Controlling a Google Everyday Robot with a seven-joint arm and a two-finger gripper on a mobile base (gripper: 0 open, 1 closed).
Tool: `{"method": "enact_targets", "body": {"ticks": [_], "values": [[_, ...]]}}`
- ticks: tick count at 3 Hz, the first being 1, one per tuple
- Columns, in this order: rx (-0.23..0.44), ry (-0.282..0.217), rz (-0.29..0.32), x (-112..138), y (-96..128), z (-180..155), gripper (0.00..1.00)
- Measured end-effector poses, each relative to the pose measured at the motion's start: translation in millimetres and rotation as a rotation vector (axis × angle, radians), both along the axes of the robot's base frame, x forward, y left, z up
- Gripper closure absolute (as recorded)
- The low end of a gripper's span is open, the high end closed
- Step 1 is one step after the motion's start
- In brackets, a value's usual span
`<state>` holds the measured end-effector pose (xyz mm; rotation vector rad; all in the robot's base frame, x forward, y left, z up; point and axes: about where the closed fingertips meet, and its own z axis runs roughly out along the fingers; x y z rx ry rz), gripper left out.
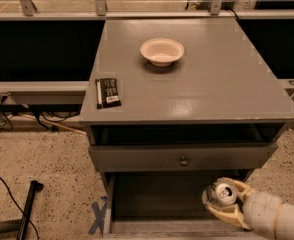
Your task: Place 7up can into middle drawer
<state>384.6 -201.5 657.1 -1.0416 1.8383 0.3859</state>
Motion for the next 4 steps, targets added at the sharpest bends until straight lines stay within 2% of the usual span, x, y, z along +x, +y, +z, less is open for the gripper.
{"method": "enact_targets", "body": {"ticks": [1, 2, 3, 4], "values": [[0.084, 0.009, 0.019, -11.2, -0.1, -60.9, 1.0], [0.124, 0.024, 0.023, -13.2, 6.5, -75.5, 1.0], [0.121, 0.043, 0.033, -9.0, 7.4, -84.5, 1.0], [0.098, 0.069, 0.025, 11.7, -4.2, -127.3, 1.0]]}}
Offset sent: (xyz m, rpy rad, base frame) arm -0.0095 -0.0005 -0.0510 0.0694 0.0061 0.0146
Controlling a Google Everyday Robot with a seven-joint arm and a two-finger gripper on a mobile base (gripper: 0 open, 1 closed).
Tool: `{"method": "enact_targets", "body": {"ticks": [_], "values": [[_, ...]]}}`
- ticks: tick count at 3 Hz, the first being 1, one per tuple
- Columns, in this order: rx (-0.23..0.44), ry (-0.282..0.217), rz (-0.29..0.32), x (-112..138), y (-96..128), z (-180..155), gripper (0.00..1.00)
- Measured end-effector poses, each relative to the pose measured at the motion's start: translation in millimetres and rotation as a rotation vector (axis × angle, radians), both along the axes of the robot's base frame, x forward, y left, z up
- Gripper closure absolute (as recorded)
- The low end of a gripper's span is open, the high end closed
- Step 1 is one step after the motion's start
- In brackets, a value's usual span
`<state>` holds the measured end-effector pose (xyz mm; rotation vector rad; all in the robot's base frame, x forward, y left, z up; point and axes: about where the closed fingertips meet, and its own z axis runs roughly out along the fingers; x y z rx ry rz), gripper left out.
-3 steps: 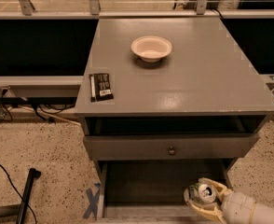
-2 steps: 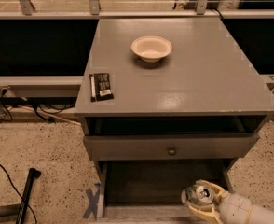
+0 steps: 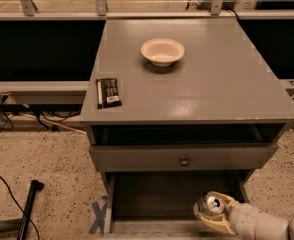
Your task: Place 7up can into middle drawer
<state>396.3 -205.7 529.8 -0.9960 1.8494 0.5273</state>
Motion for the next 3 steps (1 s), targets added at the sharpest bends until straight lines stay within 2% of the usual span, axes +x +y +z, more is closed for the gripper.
{"method": "enact_targets", "body": {"ticks": [1, 2, 3], "values": [[-0.054, 0.023, 0.001, 20.7, -9.1, -59.8, 1.0], [-0.091, 0.042, 0.02, 29.1, -9.1, -80.7, 1.0], [-0.109, 0.057, 0.053, 40.0, -0.8, -91.5, 0.74]]}}
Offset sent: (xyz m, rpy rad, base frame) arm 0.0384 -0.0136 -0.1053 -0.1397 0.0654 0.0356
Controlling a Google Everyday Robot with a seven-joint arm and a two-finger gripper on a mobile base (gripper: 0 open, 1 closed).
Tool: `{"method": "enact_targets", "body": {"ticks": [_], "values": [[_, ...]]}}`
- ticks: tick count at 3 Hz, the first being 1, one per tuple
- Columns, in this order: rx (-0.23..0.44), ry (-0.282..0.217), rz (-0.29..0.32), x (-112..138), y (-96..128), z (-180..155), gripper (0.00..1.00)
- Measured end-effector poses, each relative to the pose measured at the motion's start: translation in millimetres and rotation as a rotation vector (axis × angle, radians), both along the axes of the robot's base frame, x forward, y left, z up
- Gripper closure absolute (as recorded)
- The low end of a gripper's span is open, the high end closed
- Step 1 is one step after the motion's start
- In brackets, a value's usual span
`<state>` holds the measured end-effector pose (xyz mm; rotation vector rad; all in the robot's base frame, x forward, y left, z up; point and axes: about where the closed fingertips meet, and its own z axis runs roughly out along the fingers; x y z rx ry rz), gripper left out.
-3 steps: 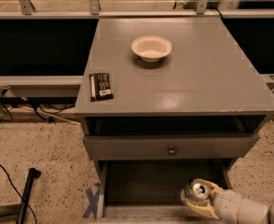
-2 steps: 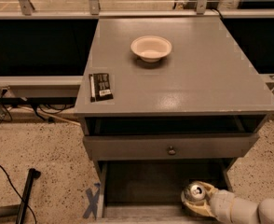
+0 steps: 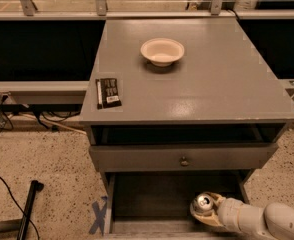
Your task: Place 7up can into middle drawer
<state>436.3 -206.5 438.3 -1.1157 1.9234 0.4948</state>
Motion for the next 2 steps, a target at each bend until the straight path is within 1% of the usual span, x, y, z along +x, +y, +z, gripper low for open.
{"method": "enact_targets", "body": {"ticks": [2], "values": [[0.004, 0.0, 0.004, -0.4, 2.9, -0.2, 0.27]]}}
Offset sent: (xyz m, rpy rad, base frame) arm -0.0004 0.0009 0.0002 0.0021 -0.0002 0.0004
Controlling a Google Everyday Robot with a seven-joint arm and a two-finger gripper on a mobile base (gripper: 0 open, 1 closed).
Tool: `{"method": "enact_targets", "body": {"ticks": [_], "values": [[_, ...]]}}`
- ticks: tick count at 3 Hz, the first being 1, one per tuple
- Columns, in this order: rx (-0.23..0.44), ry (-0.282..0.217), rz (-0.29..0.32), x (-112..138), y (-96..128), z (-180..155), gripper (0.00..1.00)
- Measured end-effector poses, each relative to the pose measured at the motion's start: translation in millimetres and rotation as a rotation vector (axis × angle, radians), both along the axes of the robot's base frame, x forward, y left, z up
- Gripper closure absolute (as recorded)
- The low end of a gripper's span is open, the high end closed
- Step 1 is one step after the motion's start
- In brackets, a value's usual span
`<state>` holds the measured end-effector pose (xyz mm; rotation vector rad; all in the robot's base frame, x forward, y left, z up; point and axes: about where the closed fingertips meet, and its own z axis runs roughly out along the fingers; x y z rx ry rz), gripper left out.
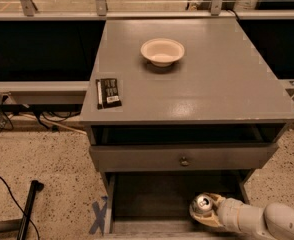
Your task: Place 7up can into middle drawer
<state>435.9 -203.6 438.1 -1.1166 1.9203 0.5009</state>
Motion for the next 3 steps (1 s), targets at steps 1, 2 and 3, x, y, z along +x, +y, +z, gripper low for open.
{"method": "enact_targets", "body": {"ticks": [1, 2, 3], "values": [[0.002, 0.001, 0.003, 0.1, 1.8, -0.3, 0.04], [0.003, 0.001, 0.004, 0.1, 2.6, -0.5, 0.0], [0.003, 0.001, 0.004, 0.1, 2.6, -0.5, 0.0]]}}
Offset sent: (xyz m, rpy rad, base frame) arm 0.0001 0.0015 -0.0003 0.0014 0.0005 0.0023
